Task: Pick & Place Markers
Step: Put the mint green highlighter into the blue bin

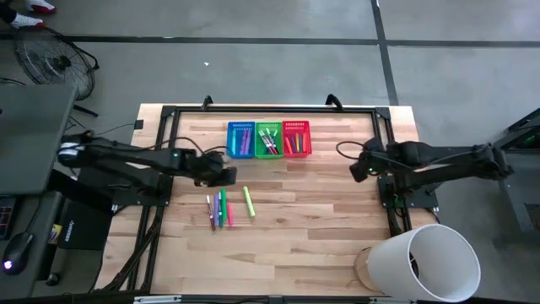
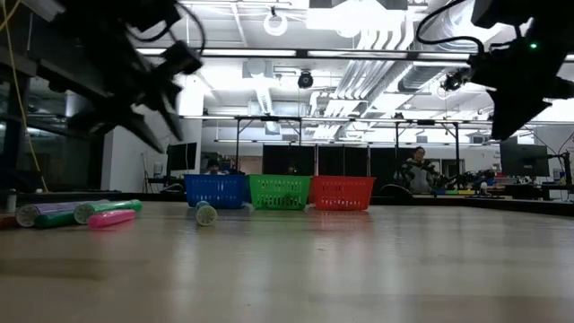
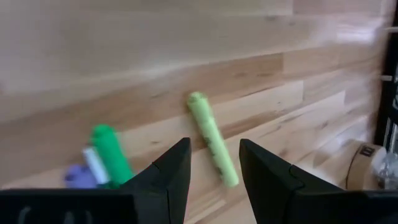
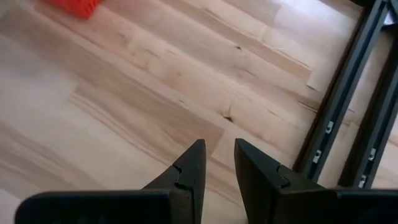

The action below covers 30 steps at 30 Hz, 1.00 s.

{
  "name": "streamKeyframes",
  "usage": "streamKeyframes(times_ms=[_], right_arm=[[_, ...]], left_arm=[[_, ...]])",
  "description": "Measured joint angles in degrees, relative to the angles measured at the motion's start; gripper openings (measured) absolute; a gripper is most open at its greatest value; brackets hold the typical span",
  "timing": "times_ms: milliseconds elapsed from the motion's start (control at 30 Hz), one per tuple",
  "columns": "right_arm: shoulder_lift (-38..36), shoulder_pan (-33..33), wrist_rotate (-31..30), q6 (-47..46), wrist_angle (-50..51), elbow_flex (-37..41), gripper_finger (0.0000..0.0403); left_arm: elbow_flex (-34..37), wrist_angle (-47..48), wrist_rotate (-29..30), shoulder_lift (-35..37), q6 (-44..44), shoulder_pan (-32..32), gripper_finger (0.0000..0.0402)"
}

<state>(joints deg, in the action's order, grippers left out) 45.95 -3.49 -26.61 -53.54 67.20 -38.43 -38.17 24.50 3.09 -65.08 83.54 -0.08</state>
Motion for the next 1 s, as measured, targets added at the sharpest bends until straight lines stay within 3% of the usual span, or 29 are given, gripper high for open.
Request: streamKeyframes(times_ms=[333, 567, 733, 1000], right_arm=[[-4.9, -0.3, 0.3, 5.4, -1.1, 0.9, 0.0073], [-5.2, -0.3, 0.9, 7.5, -1.6, 0.9, 0.0073], [-5.2, -0.3, 1.4, 7.6, -1.7, 0.9, 0.0073], [-5.2, -0.3, 2.1, 7.6, -2.0, 0.9, 0.0073]], left_arm=[[-17.1, 11.8, -1.9, -20.2, 5.5, -4.4, 0.0136], [-26.2, 13.2, -2.5, -30.2, 5.7, -5.6, 0.0136], [-30.6, 18.5, -3.0, -35.1, 5.9, -5.6, 0.0136], [-31.4, 20.7, -2.2, -35.7, 10.3, -5.6, 0.0136]])
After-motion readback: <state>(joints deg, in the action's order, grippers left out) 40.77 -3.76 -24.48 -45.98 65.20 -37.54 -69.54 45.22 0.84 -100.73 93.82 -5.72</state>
